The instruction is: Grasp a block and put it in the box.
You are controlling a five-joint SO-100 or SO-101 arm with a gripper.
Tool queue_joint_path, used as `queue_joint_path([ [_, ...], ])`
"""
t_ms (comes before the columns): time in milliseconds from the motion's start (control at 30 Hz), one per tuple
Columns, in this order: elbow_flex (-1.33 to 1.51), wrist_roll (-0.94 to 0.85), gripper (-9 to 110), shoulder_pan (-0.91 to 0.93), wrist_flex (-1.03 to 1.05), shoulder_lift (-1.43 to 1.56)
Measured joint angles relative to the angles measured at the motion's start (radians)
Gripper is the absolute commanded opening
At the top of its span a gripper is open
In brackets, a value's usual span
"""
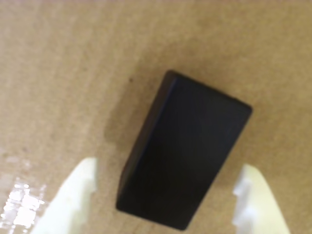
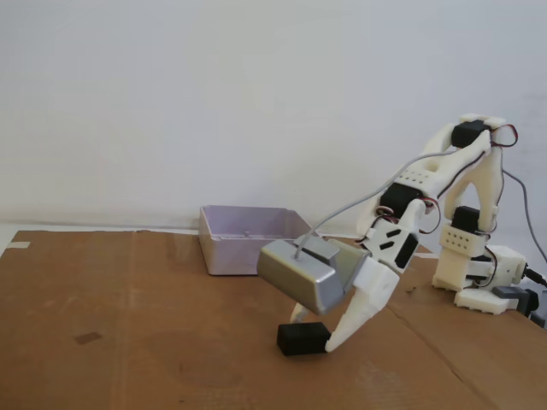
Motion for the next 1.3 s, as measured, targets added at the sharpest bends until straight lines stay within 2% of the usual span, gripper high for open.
queue_joint_path([
  [533, -0.081, 0.005, 33, 0.037, -0.005, -0.106],
  [1300, -0.083, 0.006, 33, 0.067, -0.006, -0.109],
])
